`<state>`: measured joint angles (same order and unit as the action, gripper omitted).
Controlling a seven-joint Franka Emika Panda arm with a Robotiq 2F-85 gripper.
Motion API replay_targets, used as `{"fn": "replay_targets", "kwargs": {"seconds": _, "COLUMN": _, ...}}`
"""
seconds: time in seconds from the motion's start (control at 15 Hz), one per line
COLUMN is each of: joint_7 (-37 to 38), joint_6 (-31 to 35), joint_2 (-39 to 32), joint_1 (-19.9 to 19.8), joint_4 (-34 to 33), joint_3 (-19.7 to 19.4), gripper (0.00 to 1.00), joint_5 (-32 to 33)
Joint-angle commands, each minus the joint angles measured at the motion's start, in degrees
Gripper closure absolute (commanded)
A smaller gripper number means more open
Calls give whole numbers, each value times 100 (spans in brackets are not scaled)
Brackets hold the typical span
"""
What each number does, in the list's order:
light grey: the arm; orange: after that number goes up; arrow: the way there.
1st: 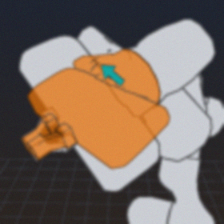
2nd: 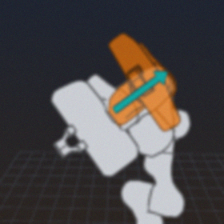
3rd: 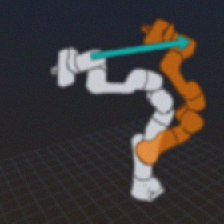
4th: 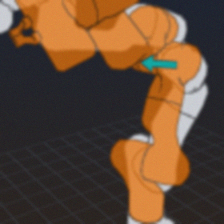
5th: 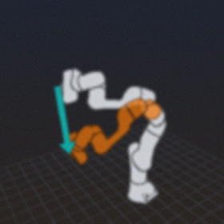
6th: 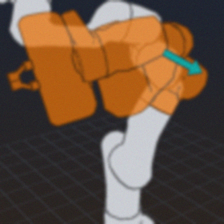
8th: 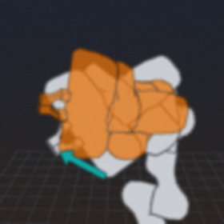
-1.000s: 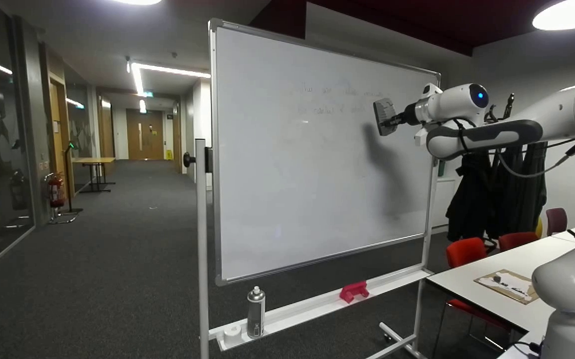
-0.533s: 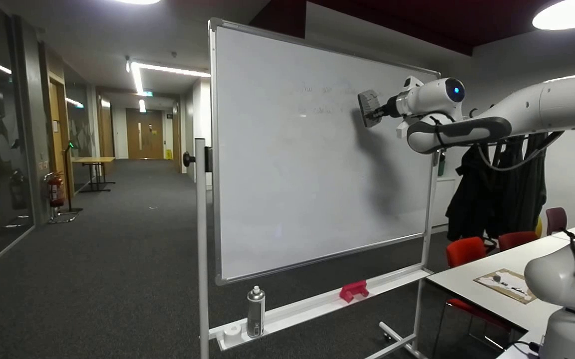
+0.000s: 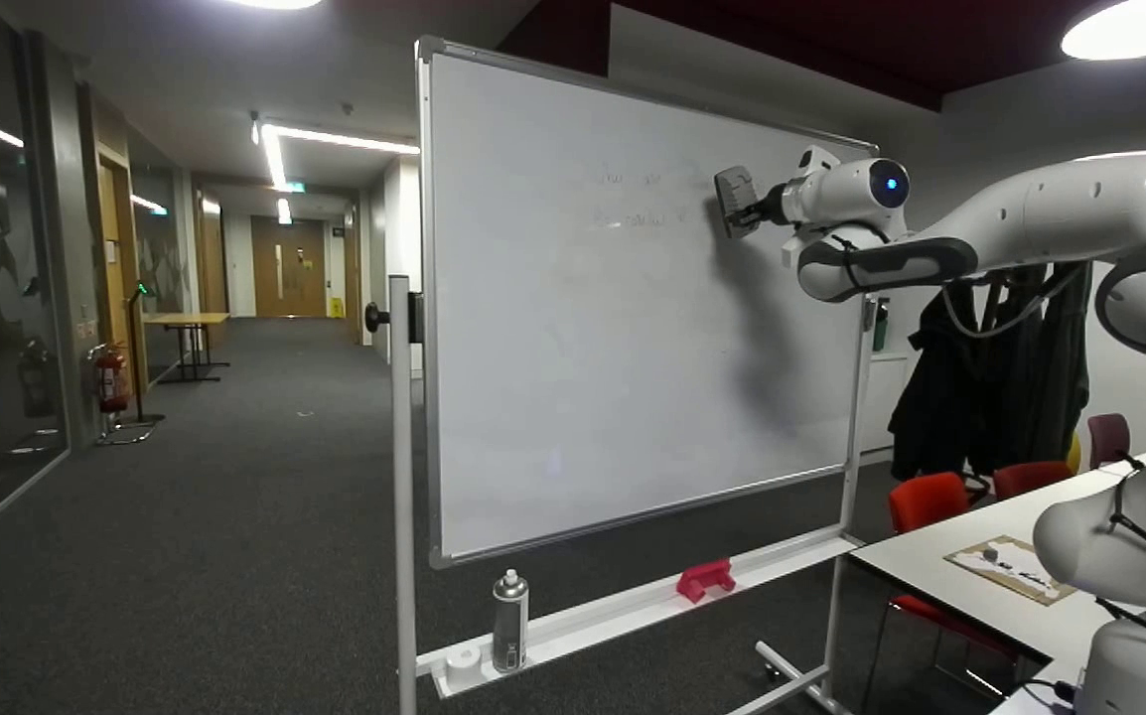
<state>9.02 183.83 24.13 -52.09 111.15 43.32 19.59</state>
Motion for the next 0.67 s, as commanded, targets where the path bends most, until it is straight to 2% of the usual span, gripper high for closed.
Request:
{"fn": "replay_targets", "kwargs": {"seconds": 0.0, "joint_7": 3, "joint_6": 5, "joint_2": -6, "joint_1": -83, "joint_4": 11, "joint_3": 51, "gripper": 40, "joint_5": -5}}
{"fn": "replay_targets", "kwargs": {"seconds": 0.27, "joint_7": 3, "joint_6": -1, "joint_2": -8, "joint_1": -32, "joint_4": 33, "joint_3": 52, "gripper": 40, "joint_5": -6}}
{"fn": "replay_targets", "kwargs": {"seconds": 0.33, "joint_7": 3, "joint_6": -1, "joint_2": -8, "joint_1": -27, "joint_4": 33, "joint_3": 52, "gripper": 65, "joint_5": -6}}
{"fn": "replay_targets", "kwargs": {"seconds": 0.6, "joint_7": -6, "joint_6": 137, "joint_2": -85, "joint_1": -344, "joint_4": -88, "joint_3": 205, "gripper": 65, "joint_5": 72}}
